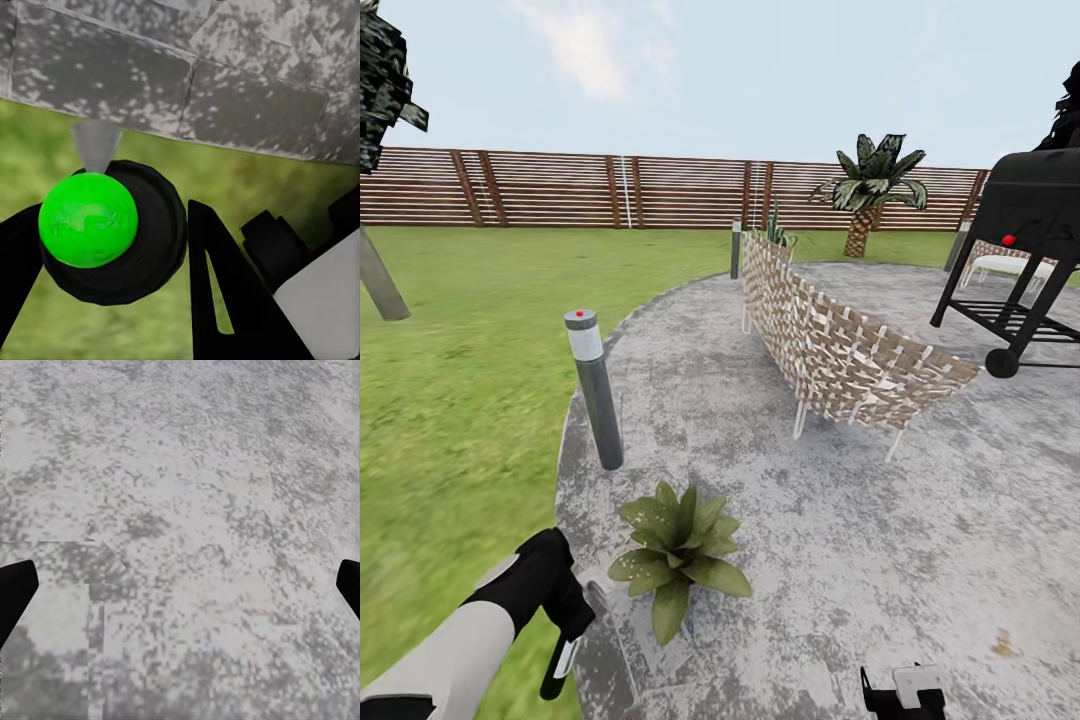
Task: Pick up the pesticide atomizer in the garden and spray insectifuge to fully cover both potted plants in the garden.
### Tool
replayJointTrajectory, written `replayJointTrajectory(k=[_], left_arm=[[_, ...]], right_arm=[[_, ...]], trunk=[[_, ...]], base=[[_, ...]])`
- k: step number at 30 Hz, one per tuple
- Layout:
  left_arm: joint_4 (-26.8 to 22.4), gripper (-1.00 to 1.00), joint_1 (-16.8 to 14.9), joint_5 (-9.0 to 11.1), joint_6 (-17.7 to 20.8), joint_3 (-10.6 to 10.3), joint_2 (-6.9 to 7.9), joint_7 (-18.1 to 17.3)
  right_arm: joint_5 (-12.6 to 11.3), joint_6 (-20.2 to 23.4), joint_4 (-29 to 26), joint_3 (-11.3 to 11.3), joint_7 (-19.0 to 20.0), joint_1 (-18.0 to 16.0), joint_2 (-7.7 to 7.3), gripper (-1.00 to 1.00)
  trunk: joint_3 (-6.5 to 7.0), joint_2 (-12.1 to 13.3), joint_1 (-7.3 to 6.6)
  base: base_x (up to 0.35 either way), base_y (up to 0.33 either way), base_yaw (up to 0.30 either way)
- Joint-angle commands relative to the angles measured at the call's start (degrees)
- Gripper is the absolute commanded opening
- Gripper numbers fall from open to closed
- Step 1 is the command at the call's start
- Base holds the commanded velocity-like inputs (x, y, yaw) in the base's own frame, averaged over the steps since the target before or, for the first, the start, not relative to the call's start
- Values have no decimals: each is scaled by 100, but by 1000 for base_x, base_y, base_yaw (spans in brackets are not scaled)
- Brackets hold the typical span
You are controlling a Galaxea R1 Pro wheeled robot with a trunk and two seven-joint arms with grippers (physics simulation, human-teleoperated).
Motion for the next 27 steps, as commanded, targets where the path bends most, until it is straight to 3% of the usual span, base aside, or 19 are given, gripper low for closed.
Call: replayJointTrajectory(k=[1, 8, 14, 18, 27], left_arm=[[-15, -100, -1, -19, 47, -13, -1, -11], [1, -100, 4, -24, 80, -16, 27, 142], [186, -100, 9, -13, 72, -14, -8, 152], [157, -100, 9, 107, 72, 1, -15, 152], [135, -100, 9, 163, 72, 12, -16, 154]], right_arm=[[63, -17, 9, -21, -43, -5, -1, 100], [68, -17, 9, -18, -36, -5, -1, 100], [77, -17, 10, -17, -36, -5, 0, 100], [74, -17, 10, -17, -36, -5, 0, 100], [86, -17, 9, -17, -36, -5, 0, 100]], trunk=[[-5, -2, -1], [-5, -2, -1], [-5, -2, -1], [-5, -2, -1], [-5, -2, -1]], base=[[0, 0, 0], [0, 0, 18], [0, 0, 240], [0, -7, 108], [0, -266, 66]])
